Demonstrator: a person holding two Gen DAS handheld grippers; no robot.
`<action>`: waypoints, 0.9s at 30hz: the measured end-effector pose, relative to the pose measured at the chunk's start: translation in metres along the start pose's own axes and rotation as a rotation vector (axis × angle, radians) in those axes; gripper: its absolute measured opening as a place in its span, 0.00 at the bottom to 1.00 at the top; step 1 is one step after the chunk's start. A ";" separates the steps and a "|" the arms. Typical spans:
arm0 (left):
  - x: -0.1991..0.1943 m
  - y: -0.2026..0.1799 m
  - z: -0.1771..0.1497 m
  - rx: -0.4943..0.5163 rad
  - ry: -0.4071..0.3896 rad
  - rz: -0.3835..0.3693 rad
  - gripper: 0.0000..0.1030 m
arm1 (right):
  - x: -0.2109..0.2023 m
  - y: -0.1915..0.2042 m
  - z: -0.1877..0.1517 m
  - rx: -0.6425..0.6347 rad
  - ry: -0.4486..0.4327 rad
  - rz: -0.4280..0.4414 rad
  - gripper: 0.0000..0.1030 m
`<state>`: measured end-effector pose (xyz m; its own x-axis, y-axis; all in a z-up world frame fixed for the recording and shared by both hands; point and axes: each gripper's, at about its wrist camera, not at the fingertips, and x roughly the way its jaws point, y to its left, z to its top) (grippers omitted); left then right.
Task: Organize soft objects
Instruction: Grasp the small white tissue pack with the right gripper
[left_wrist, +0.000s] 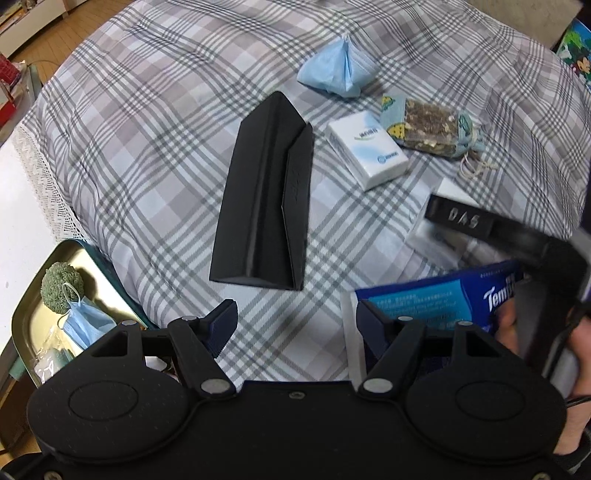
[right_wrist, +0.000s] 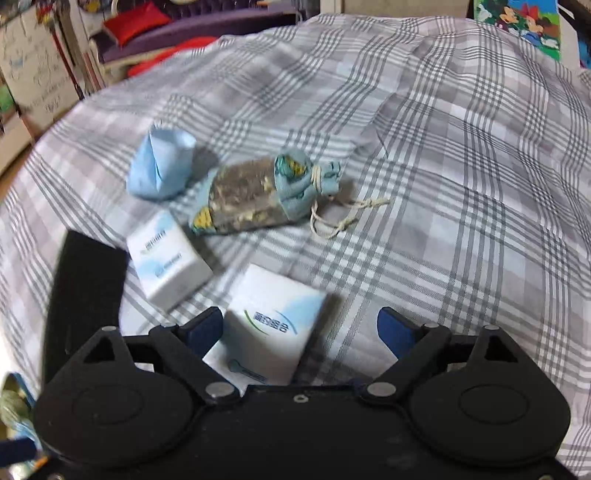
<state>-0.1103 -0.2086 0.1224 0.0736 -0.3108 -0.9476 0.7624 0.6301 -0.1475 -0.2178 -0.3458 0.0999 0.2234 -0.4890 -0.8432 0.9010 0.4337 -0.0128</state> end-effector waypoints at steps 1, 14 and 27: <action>-0.001 0.000 0.001 -0.002 -0.003 0.003 0.65 | 0.002 0.001 0.000 -0.005 0.001 0.001 0.89; 0.002 -0.025 0.020 0.020 -0.004 0.026 0.65 | 0.003 -0.016 0.002 0.060 0.015 0.092 0.48; 0.005 -0.055 0.062 0.048 -0.012 -0.014 0.75 | 0.003 -0.068 0.011 0.290 -0.031 -0.011 0.48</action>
<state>-0.1121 -0.2891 0.1433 0.0701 -0.3285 -0.9419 0.7931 0.5910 -0.1471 -0.2739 -0.3849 0.1048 0.2207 -0.5169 -0.8271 0.9710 0.1965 0.1362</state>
